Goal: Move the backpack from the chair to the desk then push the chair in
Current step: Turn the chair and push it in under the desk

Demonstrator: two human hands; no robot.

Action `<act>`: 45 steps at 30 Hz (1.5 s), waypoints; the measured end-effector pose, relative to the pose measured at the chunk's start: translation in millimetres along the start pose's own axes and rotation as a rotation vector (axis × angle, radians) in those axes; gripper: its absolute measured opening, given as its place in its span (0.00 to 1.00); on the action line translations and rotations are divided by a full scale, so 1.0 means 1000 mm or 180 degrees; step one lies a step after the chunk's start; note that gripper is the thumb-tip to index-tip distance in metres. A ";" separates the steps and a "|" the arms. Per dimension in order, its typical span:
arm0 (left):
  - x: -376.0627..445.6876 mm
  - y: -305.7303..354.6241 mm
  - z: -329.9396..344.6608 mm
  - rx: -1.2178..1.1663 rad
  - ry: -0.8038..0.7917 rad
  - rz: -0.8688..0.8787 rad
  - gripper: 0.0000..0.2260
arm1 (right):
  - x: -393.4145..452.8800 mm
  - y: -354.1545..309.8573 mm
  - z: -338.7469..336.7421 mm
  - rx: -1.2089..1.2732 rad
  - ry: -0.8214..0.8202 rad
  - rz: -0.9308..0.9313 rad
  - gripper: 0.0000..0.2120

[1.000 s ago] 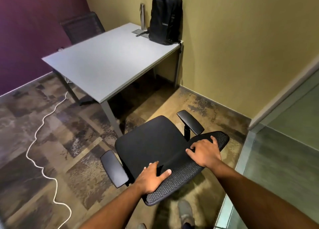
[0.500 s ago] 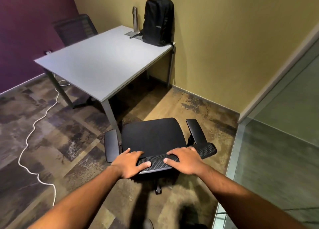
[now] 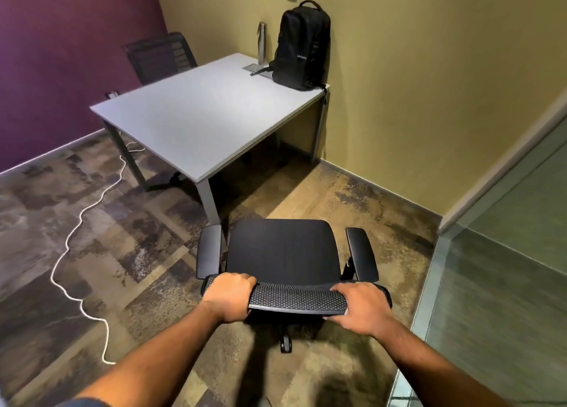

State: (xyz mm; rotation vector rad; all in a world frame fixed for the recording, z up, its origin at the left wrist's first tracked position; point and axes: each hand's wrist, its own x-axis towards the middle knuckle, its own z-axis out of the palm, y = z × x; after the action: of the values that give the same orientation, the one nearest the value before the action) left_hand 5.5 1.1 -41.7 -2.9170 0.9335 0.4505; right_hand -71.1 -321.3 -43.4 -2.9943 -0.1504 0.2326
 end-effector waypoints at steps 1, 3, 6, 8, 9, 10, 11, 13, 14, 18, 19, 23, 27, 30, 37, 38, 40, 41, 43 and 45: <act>0.003 -0.001 -0.001 0.0007 -0.0025 0.0003 0.15 | -0.001 0.002 0.000 0.0001 -0.0001 0.0029 0.40; 0.008 -0.005 -0.004 0.0016 -0.0077 -0.0004 0.15 | -0.002 0.001 -0.001 0.0020 0.0011 0.0089 0.40; 0.017 -0.009 -0.009 0.0049 -0.0152 -0.0004 0.17 | -0.002 -0.001 -0.002 0.0059 0.0097 0.0166 0.36; 0.024 -0.010 -0.013 0.0077 -0.0171 0.0027 0.18 | -0.004 0.000 -0.001 0.0025 0.0141 0.0240 0.33; 0.027 -0.010 -0.015 0.0093 -0.0179 0.0049 0.19 | -0.005 0.000 -0.001 -0.0003 0.0148 0.0282 0.32; 0.030 -0.010 -0.016 0.0107 -0.0193 0.0081 0.19 | -0.006 0.002 -0.001 -0.0011 0.0150 0.0324 0.31; 0.034 -0.010 -0.018 0.0114 -0.0203 0.0115 0.19 | -0.007 0.003 0.000 0.0009 0.0159 0.0355 0.31; 0.042 -0.009 -0.020 0.0082 -0.0214 0.0179 0.19 | -0.009 0.007 -0.001 0.0084 0.0196 0.0399 0.30; 0.046 -0.008 -0.021 0.0062 -0.0204 0.0202 0.19 | -0.010 0.009 -0.001 0.0103 0.0220 0.0415 0.30; 0.064 0.001 -0.022 0.0053 -0.0122 0.0317 0.18 | -0.009 0.023 -0.007 0.0058 0.0194 0.0493 0.29; 0.067 0.005 -0.021 0.0038 -0.0078 0.0336 0.17 | -0.009 0.028 -0.009 0.0043 0.0183 0.0501 0.29; 0.083 0.024 -0.020 -0.0031 0.0083 0.0462 0.16 | -0.012 0.049 -0.015 0.0046 0.0122 0.0592 0.28; 0.101 0.039 -0.023 -0.0116 0.0153 0.0508 0.18 | -0.010 0.072 -0.019 0.0078 0.0026 0.0644 0.30; 0.111 0.047 -0.024 -0.0206 0.0220 0.0553 0.18 | -0.003 0.088 -0.023 -0.0017 -0.0047 0.0592 0.29; 0.135 0.064 -0.030 -0.0424 0.0218 0.0512 0.16 | 0.024 0.130 -0.040 -0.0095 -0.0256 0.0441 0.27; 0.139 0.066 -0.030 -0.0435 0.0210 0.0483 0.16 | 0.029 0.136 -0.042 -0.0109 -0.0275 0.0401 0.27; 0.147 0.072 -0.033 -0.0442 0.0175 0.0425 0.16 | 0.038 0.149 -0.045 -0.0107 -0.0271 0.0314 0.27; 0.153 0.075 -0.034 -0.0435 0.0162 0.0386 0.16 | 0.043 0.157 -0.046 -0.0091 -0.0258 0.0288 0.27; 0.164 0.083 -0.037 -0.0412 0.0195 0.0298 0.16 | 0.054 0.174 -0.047 -0.0049 -0.0252 0.0227 0.28; 0.174 0.092 -0.038 -0.0381 0.0267 0.0209 0.16 | 0.063 0.191 -0.048 0.0011 -0.0168 0.0175 0.29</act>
State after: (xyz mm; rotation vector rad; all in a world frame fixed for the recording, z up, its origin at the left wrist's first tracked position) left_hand 97.0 -176.9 -51.5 -3.0416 1.0513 0.4037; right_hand 15.4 -508.8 -32.9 -2.9930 -0.0732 0.3176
